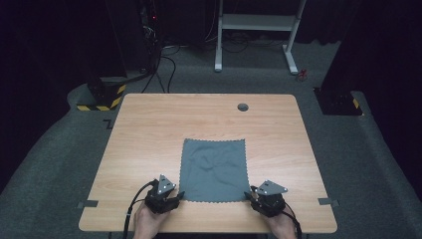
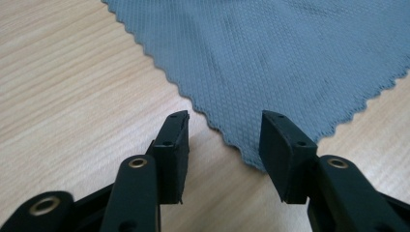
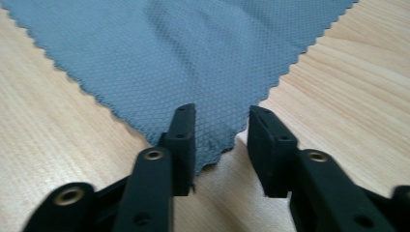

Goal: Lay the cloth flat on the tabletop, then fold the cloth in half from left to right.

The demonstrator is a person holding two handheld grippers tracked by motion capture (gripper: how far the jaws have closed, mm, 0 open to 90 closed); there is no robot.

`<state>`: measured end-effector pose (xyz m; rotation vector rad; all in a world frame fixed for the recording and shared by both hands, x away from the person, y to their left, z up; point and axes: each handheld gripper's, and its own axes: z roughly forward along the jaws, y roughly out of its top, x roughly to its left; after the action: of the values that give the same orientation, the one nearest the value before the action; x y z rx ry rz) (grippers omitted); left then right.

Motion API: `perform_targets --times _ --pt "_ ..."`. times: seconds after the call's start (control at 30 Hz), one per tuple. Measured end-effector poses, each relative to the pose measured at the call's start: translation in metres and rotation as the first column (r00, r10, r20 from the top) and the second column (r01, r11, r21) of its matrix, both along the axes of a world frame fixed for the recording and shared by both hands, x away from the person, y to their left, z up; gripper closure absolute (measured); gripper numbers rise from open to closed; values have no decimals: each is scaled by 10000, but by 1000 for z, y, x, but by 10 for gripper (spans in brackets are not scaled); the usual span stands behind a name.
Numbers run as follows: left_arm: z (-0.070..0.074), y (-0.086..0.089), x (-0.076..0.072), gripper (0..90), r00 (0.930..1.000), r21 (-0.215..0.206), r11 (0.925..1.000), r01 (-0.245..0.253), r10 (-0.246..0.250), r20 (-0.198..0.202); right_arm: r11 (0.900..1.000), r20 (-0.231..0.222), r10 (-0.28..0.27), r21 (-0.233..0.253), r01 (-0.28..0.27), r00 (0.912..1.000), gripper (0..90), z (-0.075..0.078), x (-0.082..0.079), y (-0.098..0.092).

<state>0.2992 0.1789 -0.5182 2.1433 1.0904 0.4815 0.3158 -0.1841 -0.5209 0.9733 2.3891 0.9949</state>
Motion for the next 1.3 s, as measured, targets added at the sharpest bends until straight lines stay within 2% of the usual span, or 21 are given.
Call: perform_targets --times 0.07,0.17,0.2,0.27,0.3,0.4,0.43,0.47,0.5,0.57,0.6,0.63,0.67,0.7,0.73,0.8,0.83,1.0,1.1,1.3 --pt "-1 2 -4 506 9995 122 9998 157 -160 265 9999 -153 -102 52 102 9998 566 1 2 0" --pt "-3 6 -7 481 9993 -164 9994 298 -295 222 9987 -28 -47 503 49 10000 551 4 4 2" --pt "-3 6 -7 472 9993 -164 9994 298 -295 222 9987 -28 -47 503 49 10000 551 4 4 2" --pt "-3 8 -5 460 9993 -302 9990 343 -339 146 9974 65 115 711 -119 9999 542 7 7 9" --pt "-2 6 -2 441 9994 -344 9990 279 -273 193 9964 95 315 789 -321 9995 536 9 12 19" --pt "0 4 5 433 9993 -506 9983 293 -280 268 9974 279 356 621 -373 9990 541 8 18 30" --pt "1 0 16 432 9991 -607 9978 248 -227 357 9973 185 388 611 -399 9991 543 6 25 38" --pt "1 0 16 431 9991 -607 9978 248 -227 357 9973 185 388 611 -399 9991 543 6 25 38" --pt "2 -4 29 429 9994 -770 9970 95 -68 351 9969 82 411 670 -416 9991 547 3 30 45" --pt "2 -7 41 431 9987 -740 9972 -93 129 485 9967 41 395 708 -397 9992 546 1 32 50" --pt "2 -7 41 430 9987 -740 9972 -93 129 485 9967 41 395 708 -397 9992 546 1 32 50" --pt "0 -9 52 428 9982 -725 9969 -312 348 492 9979 15 368 539 -369 9993 546 -2 33 54" --pt "0 -9 52 428 9982 -725 9969 -312 348 492 9979 15 368 539 -369 9993 546 -2 33 54" --pt "-4 -11 62 427 9981 -639 9969 -466 491 382 9991 130 331 276 -335 9994 546 -2 32 57" --pt "-4 -11 62 427 9981 -639 9969 -466 491 382 9991 130 331 276 -335 9994 546 -2 32 57" --pt "-7 -12 67 418 9973 -419 9975 -575 594 443 9994 121 325 81 -326 9994 539 -2 32 58" --pt "-8 -11 71 417 9962 -539 9960 -719 743 446 9994 99 329 104 -330 9994 539 -2 32 58" --pt "-9 -11 73 361 9941 -597 9936 -956 983 448 9995 21 283 169 -283 9996 535 -3 33 57" --pt "-9 -10 73 342 9937 -561 9931 -1027 1050 400 9989 -330 161 449 -146 9993 526 -3 35 55" --pt "-9 -10 74 325 9932 -589 9924 -1078 1101 380 9990 -281 205 410 -194 9994 526 -3 36 55"
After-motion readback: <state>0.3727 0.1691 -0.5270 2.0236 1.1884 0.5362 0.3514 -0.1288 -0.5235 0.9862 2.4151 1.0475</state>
